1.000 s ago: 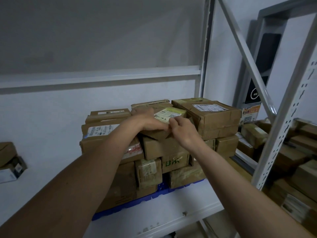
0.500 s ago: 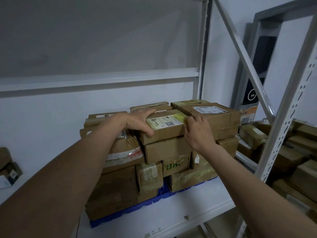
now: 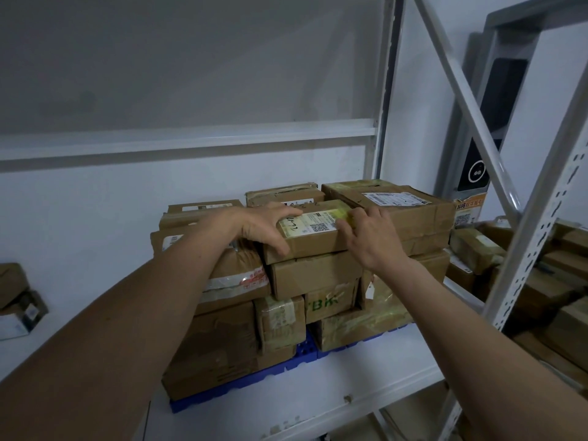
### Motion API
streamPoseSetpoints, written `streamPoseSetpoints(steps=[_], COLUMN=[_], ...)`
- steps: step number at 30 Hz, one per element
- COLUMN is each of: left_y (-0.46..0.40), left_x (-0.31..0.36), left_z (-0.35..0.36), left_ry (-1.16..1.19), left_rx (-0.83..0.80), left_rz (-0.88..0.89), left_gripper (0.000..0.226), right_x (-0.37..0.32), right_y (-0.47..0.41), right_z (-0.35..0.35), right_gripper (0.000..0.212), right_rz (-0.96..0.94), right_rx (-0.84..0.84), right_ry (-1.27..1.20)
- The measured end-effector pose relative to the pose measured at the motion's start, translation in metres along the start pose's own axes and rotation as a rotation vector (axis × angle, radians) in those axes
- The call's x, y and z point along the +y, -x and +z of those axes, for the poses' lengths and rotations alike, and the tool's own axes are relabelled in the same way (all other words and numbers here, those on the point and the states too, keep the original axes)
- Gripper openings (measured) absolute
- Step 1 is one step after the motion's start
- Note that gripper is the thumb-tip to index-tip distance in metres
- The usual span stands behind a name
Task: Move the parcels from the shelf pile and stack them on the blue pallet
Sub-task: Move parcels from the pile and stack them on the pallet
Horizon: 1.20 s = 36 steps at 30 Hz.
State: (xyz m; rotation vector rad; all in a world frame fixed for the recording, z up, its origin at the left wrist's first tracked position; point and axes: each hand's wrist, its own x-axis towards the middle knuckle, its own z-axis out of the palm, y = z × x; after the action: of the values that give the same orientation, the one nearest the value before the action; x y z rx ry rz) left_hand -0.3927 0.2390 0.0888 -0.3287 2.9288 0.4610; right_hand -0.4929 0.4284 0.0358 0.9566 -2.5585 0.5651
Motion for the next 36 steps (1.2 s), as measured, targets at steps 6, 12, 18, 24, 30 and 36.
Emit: streamPoseSetpoints(steps=[6,12,18,24,30,36], left_y=[-0.004,-0.001,0.004,0.044,0.131,0.223], left_x=[0.002,0.007,0.015,0.01,-0.027,-0.086], left_z=[0.017,0.024,0.024,0.016,0.025,0.06], left_ry=[-0.063,-0.084,-0.111,0.041,0.01,-0.023], left_rx=[0.14,0.187,0.18,0.44,0.634,0.556], left_rz=[-0.037,-0.058,-0.086,-0.139,-0.334,-0.637], left_gripper=[0.119,0.115,0.116,0.095,0.058,0.067], right_x=[-0.001,-0.002,-0.002,-0.035,-0.128,-0.224], right_y=[0.0,0.0,0.001,0.007,0.021,0.067], right_z=[-0.003,-0.007,-0.009,-0.014,0.001,0.025], right_gripper=[0.051,0.052,0.054,0.05,0.046,0.044], right_rz=[0.005,0.005,0.003,-0.201,-0.576,-0.828], right_rx=[-0.025,-0.051,-0.068,0.068,0.068,-0.016], right_ry=[0.012,0.014,0.031,0.029,-0.076,-0.228])
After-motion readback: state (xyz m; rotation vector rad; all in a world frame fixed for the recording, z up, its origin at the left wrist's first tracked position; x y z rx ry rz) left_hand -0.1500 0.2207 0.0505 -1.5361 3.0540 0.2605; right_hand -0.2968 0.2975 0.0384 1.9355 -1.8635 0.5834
